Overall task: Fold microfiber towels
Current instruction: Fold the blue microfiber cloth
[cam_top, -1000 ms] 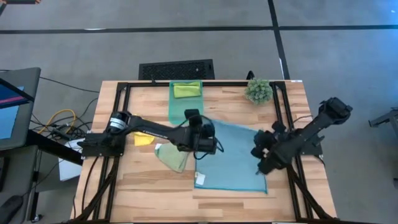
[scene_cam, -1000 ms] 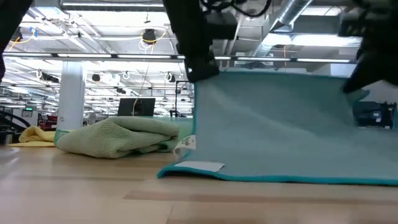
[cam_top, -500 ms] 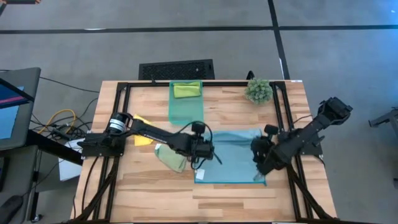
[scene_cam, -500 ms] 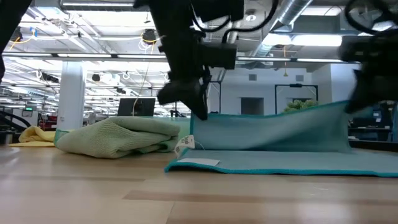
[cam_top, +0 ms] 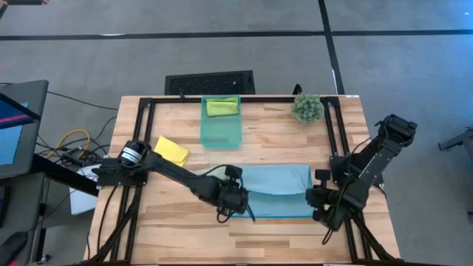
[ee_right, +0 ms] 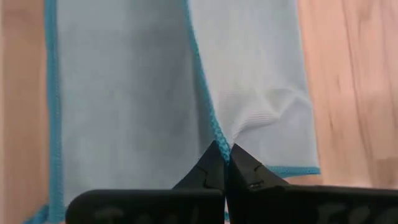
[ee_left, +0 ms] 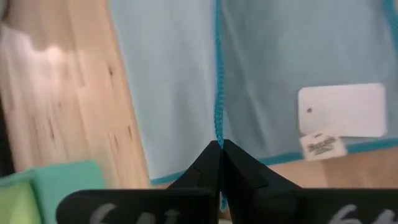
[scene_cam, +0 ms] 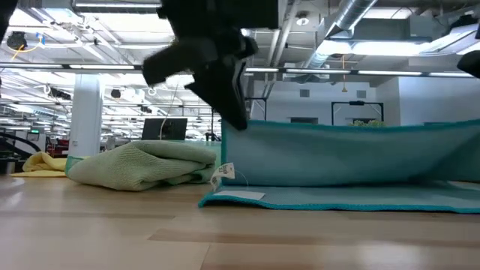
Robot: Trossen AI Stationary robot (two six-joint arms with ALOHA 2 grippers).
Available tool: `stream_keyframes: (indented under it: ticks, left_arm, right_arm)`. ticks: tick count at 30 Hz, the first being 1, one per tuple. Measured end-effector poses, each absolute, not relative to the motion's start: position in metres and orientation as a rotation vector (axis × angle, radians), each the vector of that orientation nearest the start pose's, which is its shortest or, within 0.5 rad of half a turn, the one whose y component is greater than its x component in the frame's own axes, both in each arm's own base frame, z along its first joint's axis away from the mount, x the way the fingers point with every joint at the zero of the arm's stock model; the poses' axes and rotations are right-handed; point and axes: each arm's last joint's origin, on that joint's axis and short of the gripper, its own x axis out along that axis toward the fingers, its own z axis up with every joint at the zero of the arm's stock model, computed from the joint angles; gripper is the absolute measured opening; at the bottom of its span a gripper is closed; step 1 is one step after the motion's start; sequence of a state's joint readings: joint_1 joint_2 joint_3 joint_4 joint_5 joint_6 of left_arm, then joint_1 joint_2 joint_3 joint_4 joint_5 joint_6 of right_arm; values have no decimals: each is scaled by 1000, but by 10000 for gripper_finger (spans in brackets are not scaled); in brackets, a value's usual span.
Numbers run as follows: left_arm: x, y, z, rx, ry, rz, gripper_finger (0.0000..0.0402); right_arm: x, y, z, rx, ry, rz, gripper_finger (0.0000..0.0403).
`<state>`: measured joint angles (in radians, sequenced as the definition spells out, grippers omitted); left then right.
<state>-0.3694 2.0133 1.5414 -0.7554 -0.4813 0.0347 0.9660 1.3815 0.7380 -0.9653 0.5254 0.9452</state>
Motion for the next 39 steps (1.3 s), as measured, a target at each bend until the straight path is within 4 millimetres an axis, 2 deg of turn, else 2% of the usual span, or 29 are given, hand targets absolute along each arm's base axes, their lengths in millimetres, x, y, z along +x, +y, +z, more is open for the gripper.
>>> stream_keyframes:
  ticks: [3, 6, 8, 15, 20, 23, 27, 34, 39]
  left_arm:
    - [380, -156, 198, 500, 1088, 76, 0]
    - [377, -174, 189, 511, 1043, 41, 0]
    - [373, -180, 182, 519, 1051, 23, 0]
    - [372, -181, 177, 468, 1038, 53, 0]
    - [370, -185, 180, 527, 1020, 57, 0]
    - [371, -190, 182, 476, 1021, -1, 0]
    - [371, -192, 179, 404, 1026, -45, 0]
    - [372, -192, 178, 403, 1019, -89, 0]
    - [373, -193, 178, 392, 1021, -113, 0]
  right_arm:
    - [126, 159, 171, -242, 1131, -209, 14]
    - [128, 164, 171, -211, 1118, -164, 14]
    - [129, 167, 171, -197, 1128, -116, 14]
    - [129, 169, 169, -184, 1166, -56, 19]
    - [128, 170, 169, -202, 1167, -42, 14]
    - [126, 172, 169, -200, 1168, -34, 13]
    - [126, 175, 169, -188, 1156, -17, 28]
    - [126, 178, 168, -150, 1182, 24, 53]
    - [125, 183, 157, -208, 1253, 65, 65]
